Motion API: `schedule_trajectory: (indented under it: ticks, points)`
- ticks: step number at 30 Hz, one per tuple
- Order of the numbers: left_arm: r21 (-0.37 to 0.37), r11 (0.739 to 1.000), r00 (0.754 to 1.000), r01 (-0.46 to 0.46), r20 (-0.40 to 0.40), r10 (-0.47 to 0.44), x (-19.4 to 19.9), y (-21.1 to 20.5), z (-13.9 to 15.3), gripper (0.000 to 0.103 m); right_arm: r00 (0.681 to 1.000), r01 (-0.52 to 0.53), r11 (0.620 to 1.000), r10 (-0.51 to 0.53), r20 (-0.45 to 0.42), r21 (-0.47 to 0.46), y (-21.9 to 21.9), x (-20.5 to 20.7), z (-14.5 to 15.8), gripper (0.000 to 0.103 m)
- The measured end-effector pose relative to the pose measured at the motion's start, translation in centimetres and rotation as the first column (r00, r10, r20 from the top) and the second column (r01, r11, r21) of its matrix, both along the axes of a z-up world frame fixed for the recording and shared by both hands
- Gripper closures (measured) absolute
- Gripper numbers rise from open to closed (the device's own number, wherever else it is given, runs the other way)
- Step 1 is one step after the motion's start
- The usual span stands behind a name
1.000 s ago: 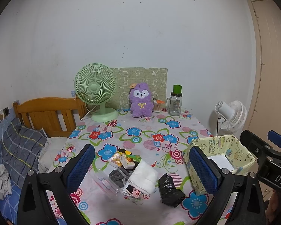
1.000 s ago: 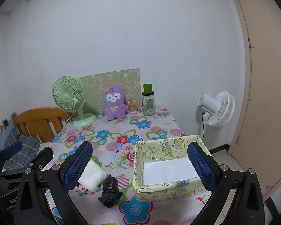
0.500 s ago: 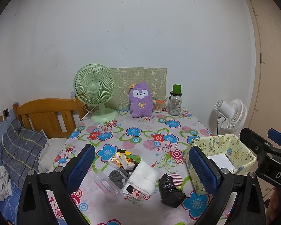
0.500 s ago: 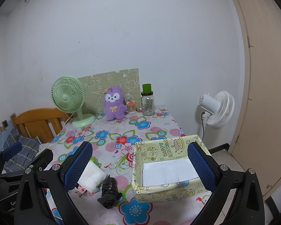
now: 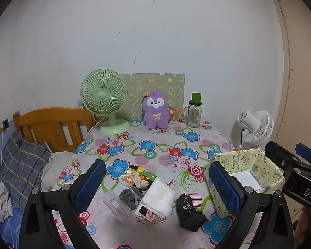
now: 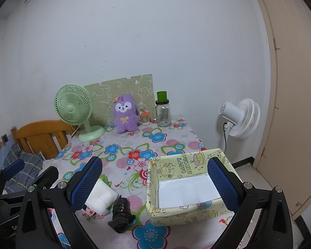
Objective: Organize soft objects
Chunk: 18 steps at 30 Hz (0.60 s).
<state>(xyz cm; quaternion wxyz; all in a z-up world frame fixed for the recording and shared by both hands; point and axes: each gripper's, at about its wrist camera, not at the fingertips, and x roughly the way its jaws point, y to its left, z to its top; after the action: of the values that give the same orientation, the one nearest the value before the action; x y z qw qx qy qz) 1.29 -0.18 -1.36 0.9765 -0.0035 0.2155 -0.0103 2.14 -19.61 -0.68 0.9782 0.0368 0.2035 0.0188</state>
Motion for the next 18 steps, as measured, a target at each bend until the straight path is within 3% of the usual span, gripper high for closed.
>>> schedule_trajectory:
  ticks: [18]
  points:
    - [-0.002,1.000,1.000,-0.002,-0.003,0.002,0.36,-0.03,-0.03,0.002,1.000,0.000,1.000,0.000,0.003,-0.005,0.27,0.49,0.03,0.001]
